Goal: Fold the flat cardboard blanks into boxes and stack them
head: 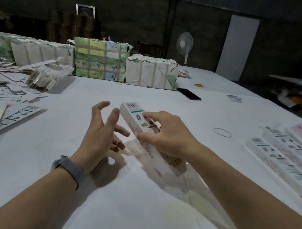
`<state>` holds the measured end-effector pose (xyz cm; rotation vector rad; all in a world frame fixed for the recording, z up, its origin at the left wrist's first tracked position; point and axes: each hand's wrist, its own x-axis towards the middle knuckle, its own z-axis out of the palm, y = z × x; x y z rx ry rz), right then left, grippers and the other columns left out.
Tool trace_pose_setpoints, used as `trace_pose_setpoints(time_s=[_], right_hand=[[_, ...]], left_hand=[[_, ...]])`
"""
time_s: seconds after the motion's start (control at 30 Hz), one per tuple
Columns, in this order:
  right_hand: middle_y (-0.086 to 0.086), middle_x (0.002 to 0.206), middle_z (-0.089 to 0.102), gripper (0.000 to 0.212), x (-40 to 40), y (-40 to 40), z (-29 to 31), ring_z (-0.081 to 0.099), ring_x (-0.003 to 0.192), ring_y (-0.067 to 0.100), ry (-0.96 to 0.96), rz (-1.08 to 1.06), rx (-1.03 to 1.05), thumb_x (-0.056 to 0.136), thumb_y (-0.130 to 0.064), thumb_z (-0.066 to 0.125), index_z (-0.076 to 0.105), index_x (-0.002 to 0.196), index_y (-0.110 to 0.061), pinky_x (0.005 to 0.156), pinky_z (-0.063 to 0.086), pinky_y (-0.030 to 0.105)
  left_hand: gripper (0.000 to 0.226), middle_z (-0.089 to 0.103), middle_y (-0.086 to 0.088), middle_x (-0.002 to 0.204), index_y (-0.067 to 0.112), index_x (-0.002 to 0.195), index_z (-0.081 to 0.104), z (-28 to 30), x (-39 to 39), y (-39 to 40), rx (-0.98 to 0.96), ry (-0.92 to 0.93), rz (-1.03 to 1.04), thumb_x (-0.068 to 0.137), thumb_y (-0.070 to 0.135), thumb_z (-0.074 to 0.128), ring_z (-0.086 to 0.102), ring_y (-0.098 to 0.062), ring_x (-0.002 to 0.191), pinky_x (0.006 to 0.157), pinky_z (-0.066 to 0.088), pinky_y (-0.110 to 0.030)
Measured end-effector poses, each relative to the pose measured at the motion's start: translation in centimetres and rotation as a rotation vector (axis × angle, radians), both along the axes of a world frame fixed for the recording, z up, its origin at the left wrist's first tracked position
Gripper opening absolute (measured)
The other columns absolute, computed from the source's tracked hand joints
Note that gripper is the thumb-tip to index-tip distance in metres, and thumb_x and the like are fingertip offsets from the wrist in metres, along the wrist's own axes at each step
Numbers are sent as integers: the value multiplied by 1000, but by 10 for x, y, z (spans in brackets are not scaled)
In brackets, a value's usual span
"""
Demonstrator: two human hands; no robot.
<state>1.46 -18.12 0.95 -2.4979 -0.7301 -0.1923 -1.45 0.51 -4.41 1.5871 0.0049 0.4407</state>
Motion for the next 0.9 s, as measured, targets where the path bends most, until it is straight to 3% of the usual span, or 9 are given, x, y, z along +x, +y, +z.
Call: trace_pose_setpoints(time_s=[0.13, 0.23, 0.3, 0.37, 0.53, 0.6, 0.7, 0.77, 0.9], right_hand=[[-5, 135, 57, 67, -5, -83, 20, 53, 119, 16, -25, -217, -84, 79, -49, 76, 53, 141, -35, 96, 44, 32], [-3, 140, 55, 62, -8, -163, 41, 50, 126, 19, -52, -451, -202, 82, -46, 72, 54, 139, -34, 101, 42, 36], [-1, 138, 56, 54, -8, -216, 53, 51, 126, 21, -56, -603, -263, 83, -44, 71, 59, 134, -31, 103, 43, 40], [1, 135, 58, 49, -5, -261, 55, 52, 125, 22, -59, -710, -289, 84, -43, 71, 63, 129, -28, 103, 44, 43], [0, 119, 56, 24, 3, -312, 29, 49, 118, 23, -122, -826, -350, 83, -46, 71, 67, 100, -30, 91, 46, 38], [-1, 119, 55, 13, 10, -310, 24, 44, 117, 24, -223, -841, -428, 85, -41, 67, 60, 90, -31, 89, 43, 38], [-1, 121, 53, 11, 21, -286, 23, 43, 115, 23, -304, -777, -505, 88, -35, 62, 64, 96, -27, 93, 42, 38], [-3, 120, 54, 13, 25, -254, 22, 44, 113, 21, -329, -677, -452, 90, -34, 60, 66, 97, -25, 88, 42, 35], [-7, 111, 58, 12, 18, -161, 15, 49, 107, 17, -275, -394, -298, 92, -35, 58, 66, 91, -26, 83, 46, 36]], left_hand=[[19, 73, -8, 77, 41, 125, 41, -9, 5, 7, 40, -22, 10, 106, 45, 42, 57, -12, 42, 36, 42, -24], [11, 72, -6, 75, 54, 108, 51, -15, 12, 11, 40, -15, 18, 97, 55, 49, 55, -10, 39, 38, 42, -27], [26, 71, -4, 71, 59, 104, 54, -16, 13, 10, 58, 29, -5, 80, 68, 52, 54, -12, 38, 44, 46, -37], [44, 69, -7, 68, 53, 110, 58, -19, 14, 11, 71, 78, -23, 71, 72, 55, 54, -17, 38, 44, 48, -43], [49, 67, -10, 67, 46, 117, 61, -26, 14, 17, 112, 125, -21, 74, 69, 57, 56, -24, 41, 41, 48, -45], [50, 66, -9, 66, 43, 117, 63, -24, 11, 16, 113, 128, -16, 74, 67, 57, 55, -22, 41, 42, 46, -41], [34, 65, -9, 64, 37, 113, 66, -18, 5, 10, 120, 121, -7, 85, 55, 57, 54, -18, 42, 45, 42, -34], [16, 65, -8, 63, 35, 110, 67, -16, 3, 8, 132, 105, -26, 99, 38, 55, 54, -17, 43, 47, 41, -33], [18, 65, -9, 63, 36, 100, 69, -12, -4, 5, 198, 82, -32, 102, 25, 54, 53, -18, 45, 46, 39, -30]])
